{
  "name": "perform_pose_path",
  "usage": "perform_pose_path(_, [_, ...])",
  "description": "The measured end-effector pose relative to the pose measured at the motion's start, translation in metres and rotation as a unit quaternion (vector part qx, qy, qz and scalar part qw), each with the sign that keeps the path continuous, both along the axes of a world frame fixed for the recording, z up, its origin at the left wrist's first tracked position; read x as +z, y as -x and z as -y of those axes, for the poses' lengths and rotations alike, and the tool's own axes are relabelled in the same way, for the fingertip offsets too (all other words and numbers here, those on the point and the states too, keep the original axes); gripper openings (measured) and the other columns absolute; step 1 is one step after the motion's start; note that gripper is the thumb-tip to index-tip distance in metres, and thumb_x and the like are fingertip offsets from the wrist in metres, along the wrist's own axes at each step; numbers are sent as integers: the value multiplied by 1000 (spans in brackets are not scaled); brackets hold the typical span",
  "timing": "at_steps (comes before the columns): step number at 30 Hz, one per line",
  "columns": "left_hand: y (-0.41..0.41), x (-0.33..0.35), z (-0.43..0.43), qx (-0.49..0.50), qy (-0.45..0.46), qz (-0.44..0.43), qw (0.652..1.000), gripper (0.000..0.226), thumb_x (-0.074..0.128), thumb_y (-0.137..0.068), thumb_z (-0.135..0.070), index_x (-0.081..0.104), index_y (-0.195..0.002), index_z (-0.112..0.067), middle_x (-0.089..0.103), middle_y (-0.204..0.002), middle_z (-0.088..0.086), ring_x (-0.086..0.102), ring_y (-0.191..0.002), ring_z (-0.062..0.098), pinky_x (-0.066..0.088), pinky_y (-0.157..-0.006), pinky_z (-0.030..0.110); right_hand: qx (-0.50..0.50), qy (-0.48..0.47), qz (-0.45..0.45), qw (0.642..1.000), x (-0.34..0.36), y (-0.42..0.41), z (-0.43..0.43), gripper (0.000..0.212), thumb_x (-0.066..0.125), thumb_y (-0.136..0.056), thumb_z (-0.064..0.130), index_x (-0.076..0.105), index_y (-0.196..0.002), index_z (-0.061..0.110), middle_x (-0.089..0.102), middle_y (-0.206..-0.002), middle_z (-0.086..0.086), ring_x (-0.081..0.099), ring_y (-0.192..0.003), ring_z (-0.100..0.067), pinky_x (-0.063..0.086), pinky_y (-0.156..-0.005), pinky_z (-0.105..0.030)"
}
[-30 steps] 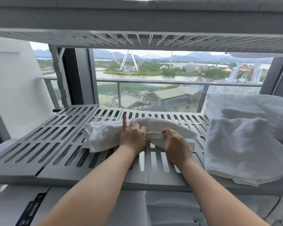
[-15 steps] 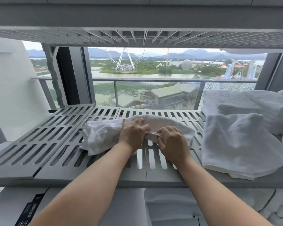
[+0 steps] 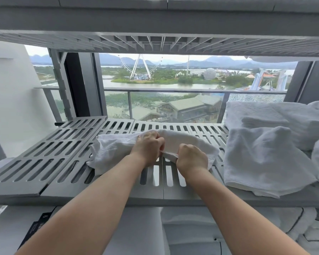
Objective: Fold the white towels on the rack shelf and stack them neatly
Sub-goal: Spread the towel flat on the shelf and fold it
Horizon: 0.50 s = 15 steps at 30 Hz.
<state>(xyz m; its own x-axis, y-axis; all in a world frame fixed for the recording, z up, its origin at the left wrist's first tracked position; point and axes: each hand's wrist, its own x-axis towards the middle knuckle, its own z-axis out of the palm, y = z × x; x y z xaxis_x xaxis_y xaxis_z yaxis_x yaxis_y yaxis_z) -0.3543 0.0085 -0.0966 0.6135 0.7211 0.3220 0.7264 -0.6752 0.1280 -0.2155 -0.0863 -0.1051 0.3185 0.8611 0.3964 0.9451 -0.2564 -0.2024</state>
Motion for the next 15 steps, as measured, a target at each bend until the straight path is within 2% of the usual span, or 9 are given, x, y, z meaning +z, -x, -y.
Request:
perform_pose_path(2, [3,-1,0,-8,-1,-1,1000,8,55,-97,-24,61,-102,-25,49,-126,2,43,-127,30,29,-113,61,10,-20,5,1000,4,-1,1,8,55,-89,13,57,-97,16,69,-100,-5,67,-93,-29,45,-71,-34])
perform_pose_path(5, [3,-2,2,2,8,-5,1000,16,58,-97,-33,62,-113,-32,46,-135,1,38,-134,29,26,-114,63,36,-50,15,998,7,-4,5,13,53,-89,9,58,-100,15,70,-97,-4,67,-88,-27,53,-71,-34])
perform_pose_path(8, [-4,2,6,26,4,-22,999,14,58,-97,-31,66,-108,-32,48,-133,2,39,-133,29,28,-112,64,15,14,-19,1000,14,-8,4,5,57,-88,16,53,-91,17,68,-96,-3,60,-82,-25,45,-64,-32])
perform_pose_path(10, [-7,5,7,37,-6,-35,999,12,56,-95,-23,64,-102,-28,50,-129,2,42,-129,28,28,-112,65,2,47,-31,998,17,-8,4,12,60,-88,22,48,-90,19,66,-97,-2,58,-83,-24,41,-64,-31])
perform_pose_path(13, [-5,4,8,53,-19,-38,998,14,53,-89,-15,59,-98,-23,50,-124,1,45,-125,26,29,-112,61,15,52,-2,999,15,-5,5,15,59,-89,21,45,-95,20,67,-102,-3,64,-96,-27,38,-73,-34])
perform_pose_path(15, [-4,0,10,71,-10,-30,997,14,56,-87,-17,57,-99,-24,46,-128,3,43,-126,28,27,-114,60,26,58,24,998,8,-4,5,11,57,-91,18,47,-96,22,68,-105,-3,64,-101,-27,34,-77,-36])
